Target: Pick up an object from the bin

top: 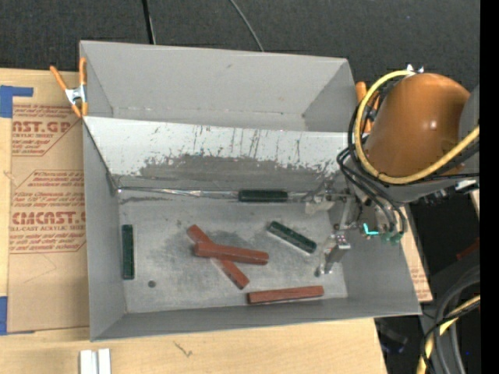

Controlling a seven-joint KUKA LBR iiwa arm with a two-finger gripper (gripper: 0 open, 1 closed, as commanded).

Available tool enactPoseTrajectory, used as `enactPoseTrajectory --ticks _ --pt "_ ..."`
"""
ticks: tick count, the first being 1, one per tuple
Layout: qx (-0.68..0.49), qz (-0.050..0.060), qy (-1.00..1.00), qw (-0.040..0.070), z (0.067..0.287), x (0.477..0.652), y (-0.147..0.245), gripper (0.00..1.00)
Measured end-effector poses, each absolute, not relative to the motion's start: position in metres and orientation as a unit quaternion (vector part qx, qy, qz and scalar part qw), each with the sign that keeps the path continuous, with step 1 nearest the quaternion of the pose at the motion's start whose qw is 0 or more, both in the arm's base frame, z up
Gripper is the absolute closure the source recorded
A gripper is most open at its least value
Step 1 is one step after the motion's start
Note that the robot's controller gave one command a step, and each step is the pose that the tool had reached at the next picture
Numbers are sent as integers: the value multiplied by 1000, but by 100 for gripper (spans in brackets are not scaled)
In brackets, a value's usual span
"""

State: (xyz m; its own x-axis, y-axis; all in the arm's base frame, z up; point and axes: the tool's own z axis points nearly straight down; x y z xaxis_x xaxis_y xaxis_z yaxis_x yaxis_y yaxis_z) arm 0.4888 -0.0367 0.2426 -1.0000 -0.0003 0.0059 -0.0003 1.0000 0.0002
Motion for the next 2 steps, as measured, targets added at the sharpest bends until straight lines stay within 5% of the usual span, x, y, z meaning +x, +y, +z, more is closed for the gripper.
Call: enactPoseTrajectory --ticks 1,2 --pt "0 0 -1000 -1 246 490 -37 0" --pt "11 0 -1000 -5 205 498 -40 0"
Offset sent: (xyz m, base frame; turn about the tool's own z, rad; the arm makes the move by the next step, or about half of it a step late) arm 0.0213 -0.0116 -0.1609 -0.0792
